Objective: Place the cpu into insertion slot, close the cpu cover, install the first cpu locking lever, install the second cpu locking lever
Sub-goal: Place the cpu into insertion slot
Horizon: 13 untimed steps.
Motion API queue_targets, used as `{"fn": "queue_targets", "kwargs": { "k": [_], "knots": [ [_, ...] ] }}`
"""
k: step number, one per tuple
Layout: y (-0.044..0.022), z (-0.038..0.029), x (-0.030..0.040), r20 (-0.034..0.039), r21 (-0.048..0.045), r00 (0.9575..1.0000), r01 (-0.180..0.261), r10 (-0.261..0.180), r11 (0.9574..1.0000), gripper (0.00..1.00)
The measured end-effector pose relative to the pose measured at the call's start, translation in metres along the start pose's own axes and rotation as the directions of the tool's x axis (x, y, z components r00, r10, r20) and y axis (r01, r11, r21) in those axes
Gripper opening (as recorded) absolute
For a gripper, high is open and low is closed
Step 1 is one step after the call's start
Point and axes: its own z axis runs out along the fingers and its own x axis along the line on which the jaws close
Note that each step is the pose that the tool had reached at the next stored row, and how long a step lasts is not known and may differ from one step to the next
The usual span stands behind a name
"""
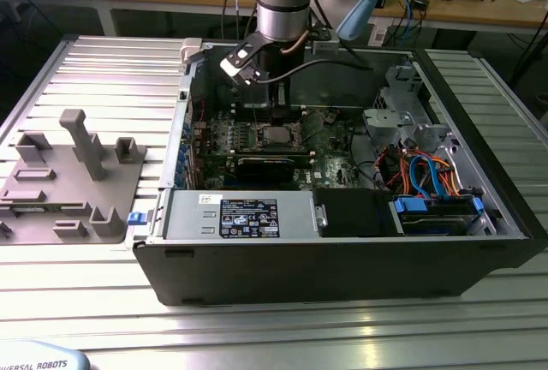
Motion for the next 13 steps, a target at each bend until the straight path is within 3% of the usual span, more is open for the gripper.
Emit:
{"fn": "queue_targets", "kwargs": {
  "k": [5,11,13],
  "knots": [
    [0.0002,-0.0046,-0.0004,-0.0001,-0.0001,1.0000,0.000,0.000,1.0000,0.11],
    [0.0007,-0.0203,-0.0011,-0.0002,0.0000,1.0000,0.000,0.000,1.0000,0.11],
    [0.0010,-0.0284,-0.0014,-0.0004,0.0000,1.0000,0.000,0.000,1.0000,0.11]
  ]
}}
